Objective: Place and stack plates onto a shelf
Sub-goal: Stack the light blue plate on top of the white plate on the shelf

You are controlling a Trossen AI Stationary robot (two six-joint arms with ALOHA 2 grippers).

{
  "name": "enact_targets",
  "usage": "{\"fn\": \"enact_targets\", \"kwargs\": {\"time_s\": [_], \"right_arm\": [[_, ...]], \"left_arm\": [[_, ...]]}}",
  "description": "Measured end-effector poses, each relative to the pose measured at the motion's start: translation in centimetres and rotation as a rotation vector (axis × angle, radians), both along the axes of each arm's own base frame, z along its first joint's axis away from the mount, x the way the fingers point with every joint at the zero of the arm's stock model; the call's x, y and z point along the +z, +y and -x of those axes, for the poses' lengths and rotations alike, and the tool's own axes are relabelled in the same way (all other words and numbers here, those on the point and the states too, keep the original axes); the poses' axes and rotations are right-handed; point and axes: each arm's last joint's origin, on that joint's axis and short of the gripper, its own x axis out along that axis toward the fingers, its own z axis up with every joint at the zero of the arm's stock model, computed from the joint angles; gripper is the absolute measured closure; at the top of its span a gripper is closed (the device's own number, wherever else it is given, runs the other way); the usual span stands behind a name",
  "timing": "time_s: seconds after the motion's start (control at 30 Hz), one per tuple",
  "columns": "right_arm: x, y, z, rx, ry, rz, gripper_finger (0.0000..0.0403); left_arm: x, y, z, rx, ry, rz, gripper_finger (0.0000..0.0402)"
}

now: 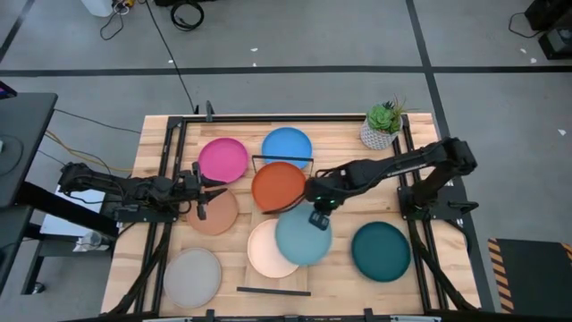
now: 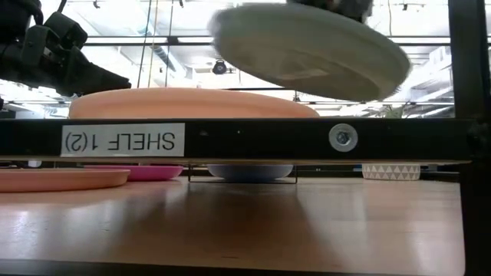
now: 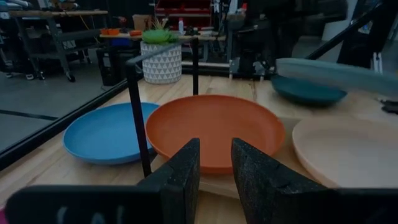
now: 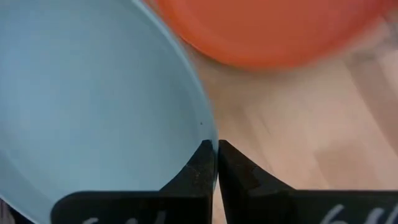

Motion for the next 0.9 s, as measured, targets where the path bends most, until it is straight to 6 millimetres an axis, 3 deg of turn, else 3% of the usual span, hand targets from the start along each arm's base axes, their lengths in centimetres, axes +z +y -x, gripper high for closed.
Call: {"fn": "enact_targets", "kwargs": {"time_s": [0.27,0.43,0.63,0.9], "right_arm": [[-1.8,0.3,-5.5,0.043,-0.019,0.023,0.0387],[-2.2,0.1,-7.8,0.098,-0.020,0.000,0.0365],[-2.6,0.1,-8.3,0.148,-0.001,-0.073,0.0325],[-0.6,0.4,-6.5,0.152,0.035,-0.004,0.0317]], "left_arm": [[0.0,0.0,0.0,0.000,0.003,0.000,0.0303],[0.0,0.0,0.0,0.000,0.003,0.000,0.0303],[0.0,0.0,0.0,0.000,0.003,0.000,0.0303],[-0.1,0.0,-0.1,0.000,0.009,0.006,0.0303]]}}
